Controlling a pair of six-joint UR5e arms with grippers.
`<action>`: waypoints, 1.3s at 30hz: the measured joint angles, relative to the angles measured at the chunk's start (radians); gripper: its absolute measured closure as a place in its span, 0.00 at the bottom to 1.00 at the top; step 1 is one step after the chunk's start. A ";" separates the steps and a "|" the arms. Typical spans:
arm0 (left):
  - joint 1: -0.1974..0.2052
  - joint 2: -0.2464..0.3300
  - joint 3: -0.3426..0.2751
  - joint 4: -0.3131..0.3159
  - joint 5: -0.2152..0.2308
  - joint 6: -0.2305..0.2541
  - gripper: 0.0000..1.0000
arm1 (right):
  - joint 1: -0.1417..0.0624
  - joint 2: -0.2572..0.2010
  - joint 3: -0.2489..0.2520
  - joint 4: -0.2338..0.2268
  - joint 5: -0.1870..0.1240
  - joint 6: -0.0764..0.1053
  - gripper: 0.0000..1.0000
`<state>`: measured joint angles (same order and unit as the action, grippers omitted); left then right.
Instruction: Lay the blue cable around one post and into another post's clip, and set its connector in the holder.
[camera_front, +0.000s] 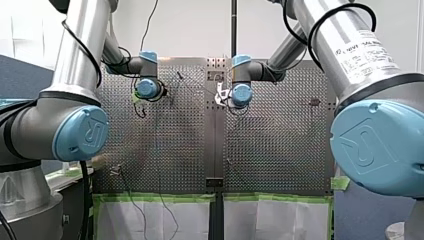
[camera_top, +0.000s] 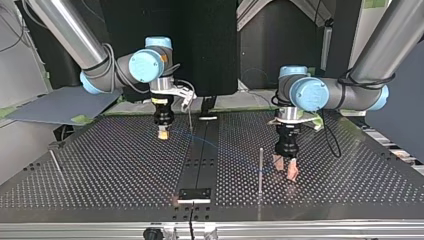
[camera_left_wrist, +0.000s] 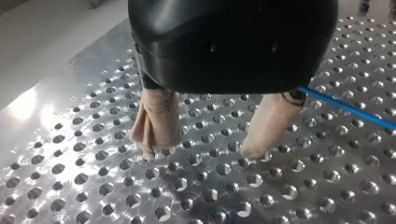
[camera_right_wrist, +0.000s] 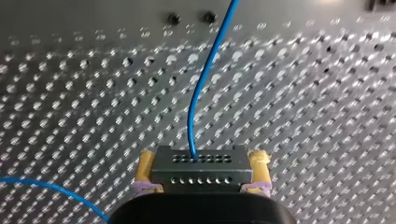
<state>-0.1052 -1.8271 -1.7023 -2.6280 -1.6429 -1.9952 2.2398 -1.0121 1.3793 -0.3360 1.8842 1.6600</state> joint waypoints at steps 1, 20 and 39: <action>0.000 0.000 0.000 0.001 0.001 -0.003 0.00 | -0.001 0.000 0.008 -0.008 0.005 0.003 0.81; 0.000 0.000 0.000 0.006 0.004 -0.011 0.00 | -0.016 0.001 0.195 -0.195 0.119 0.021 0.81; 0.005 0.000 0.000 0.010 0.004 -0.012 0.00 | -0.081 0.071 0.389 -0.389 0.125 -0.011 0.81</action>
<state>-0.1004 -1.8271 -1.7024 -2.6179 -1.6390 -2.0077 2.1593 -0.9415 1.7683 -0.7250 2.0089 1.6487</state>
